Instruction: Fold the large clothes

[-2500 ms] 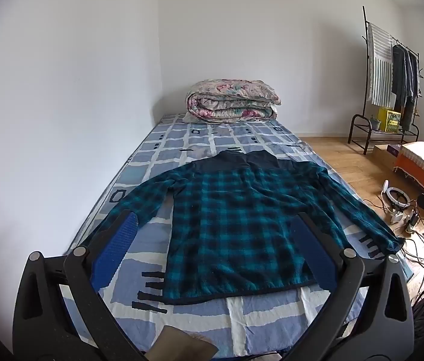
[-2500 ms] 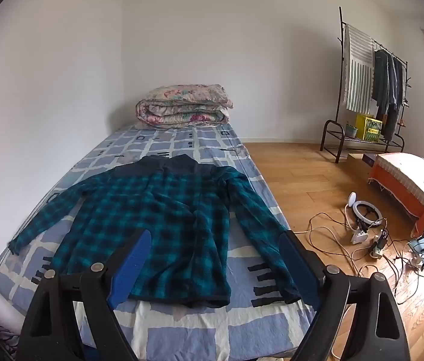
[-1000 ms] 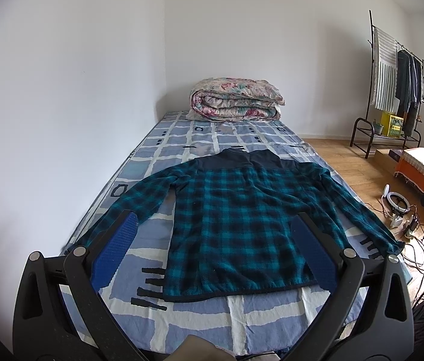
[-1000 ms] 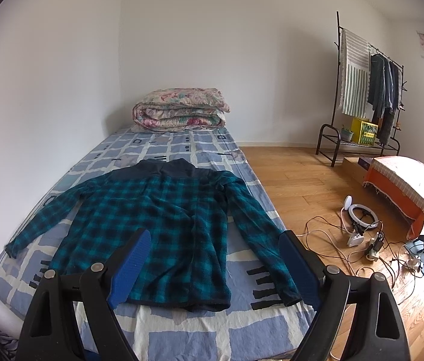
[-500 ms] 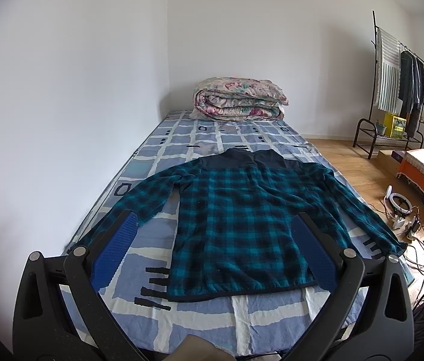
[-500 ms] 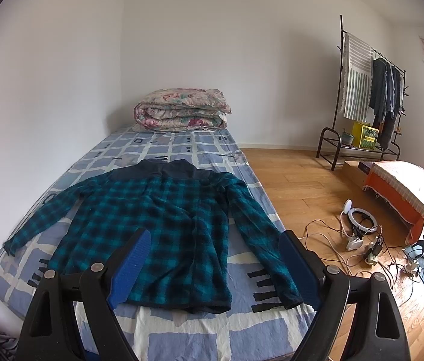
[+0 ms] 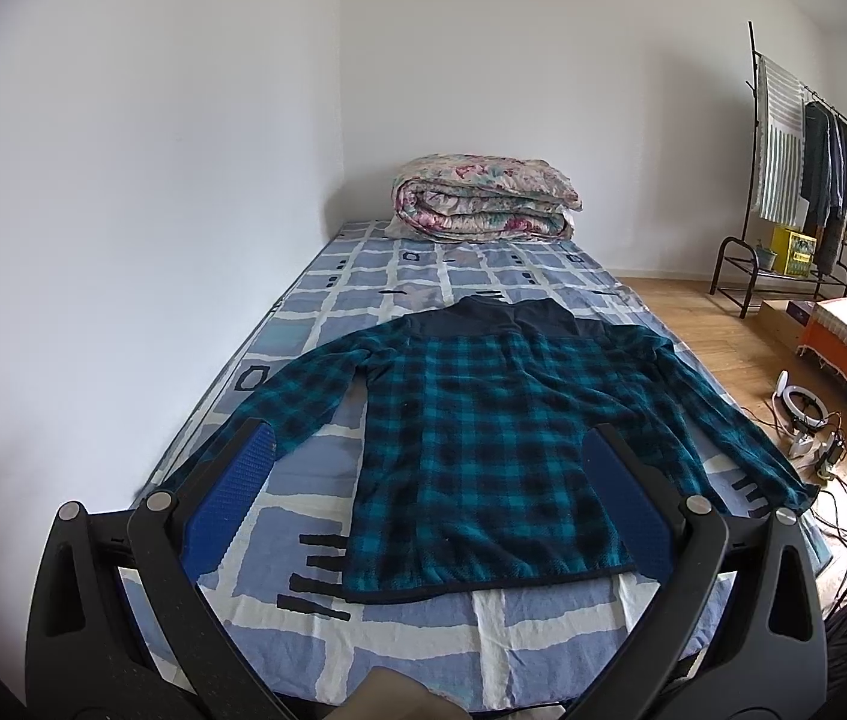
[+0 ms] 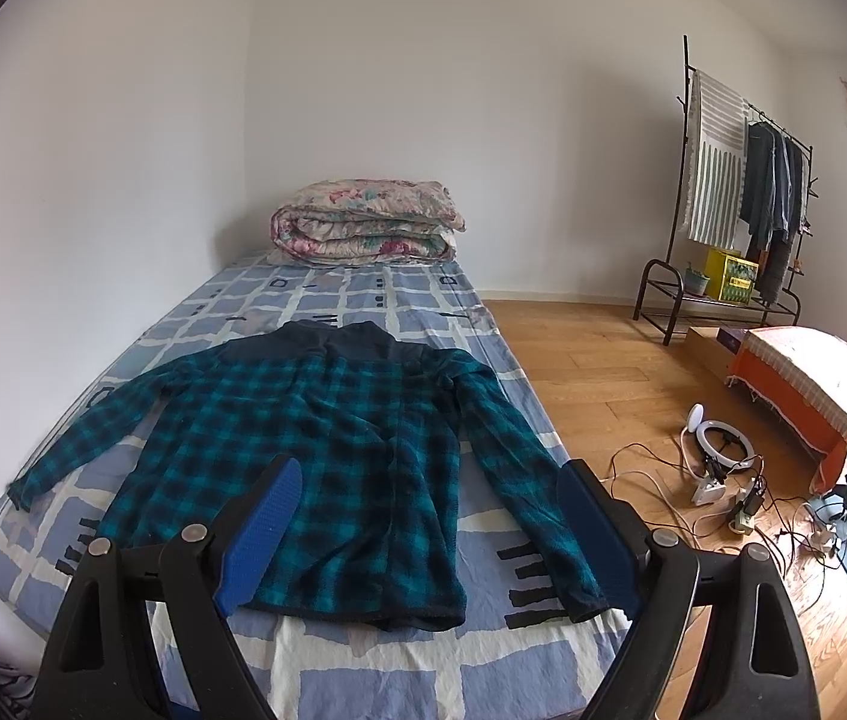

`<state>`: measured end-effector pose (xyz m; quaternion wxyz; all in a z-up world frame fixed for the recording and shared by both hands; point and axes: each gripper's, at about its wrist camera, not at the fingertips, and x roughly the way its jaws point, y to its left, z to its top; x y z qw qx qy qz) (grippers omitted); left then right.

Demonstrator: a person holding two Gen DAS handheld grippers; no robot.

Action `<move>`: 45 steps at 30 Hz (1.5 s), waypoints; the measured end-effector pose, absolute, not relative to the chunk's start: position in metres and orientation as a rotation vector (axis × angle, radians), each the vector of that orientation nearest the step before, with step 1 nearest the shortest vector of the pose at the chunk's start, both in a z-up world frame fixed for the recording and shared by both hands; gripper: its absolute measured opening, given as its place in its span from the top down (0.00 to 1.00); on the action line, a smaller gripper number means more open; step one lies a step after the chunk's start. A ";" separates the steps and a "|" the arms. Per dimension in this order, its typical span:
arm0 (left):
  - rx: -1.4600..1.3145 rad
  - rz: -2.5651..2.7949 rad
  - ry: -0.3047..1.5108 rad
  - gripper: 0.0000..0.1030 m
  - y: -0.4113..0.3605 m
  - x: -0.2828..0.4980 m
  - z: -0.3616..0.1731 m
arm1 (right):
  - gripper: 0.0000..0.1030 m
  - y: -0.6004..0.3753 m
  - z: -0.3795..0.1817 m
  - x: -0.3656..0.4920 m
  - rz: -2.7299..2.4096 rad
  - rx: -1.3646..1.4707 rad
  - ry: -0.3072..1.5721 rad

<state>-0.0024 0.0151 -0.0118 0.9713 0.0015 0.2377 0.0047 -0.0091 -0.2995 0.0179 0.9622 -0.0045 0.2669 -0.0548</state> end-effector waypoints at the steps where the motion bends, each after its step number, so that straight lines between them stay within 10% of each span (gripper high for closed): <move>1: 0.002 0.010 0.481 0.00 0.018 -0.002 -0.012 | 0.14 -0.299 0.017 -0.010 -0.111 -0.009 0.541; 26: 0.040 0.201 0.531 0.02 0.127 0.023 -0.037 | 0.14 -0.242 0.007 0.061 0.060 -0.085 0.553; 36: -0.120 0.202 0.736 0.36 0.228 0.084 -0.090 | 0.42 -0.181 -0.031 0.152 0.400 0.015 0.725; 45: -0.190 0.167 0.958 0.45 0.292 0.198 -0.163 | 0.52 -0.153 -0.090 0.197 0.521 0.094 0.931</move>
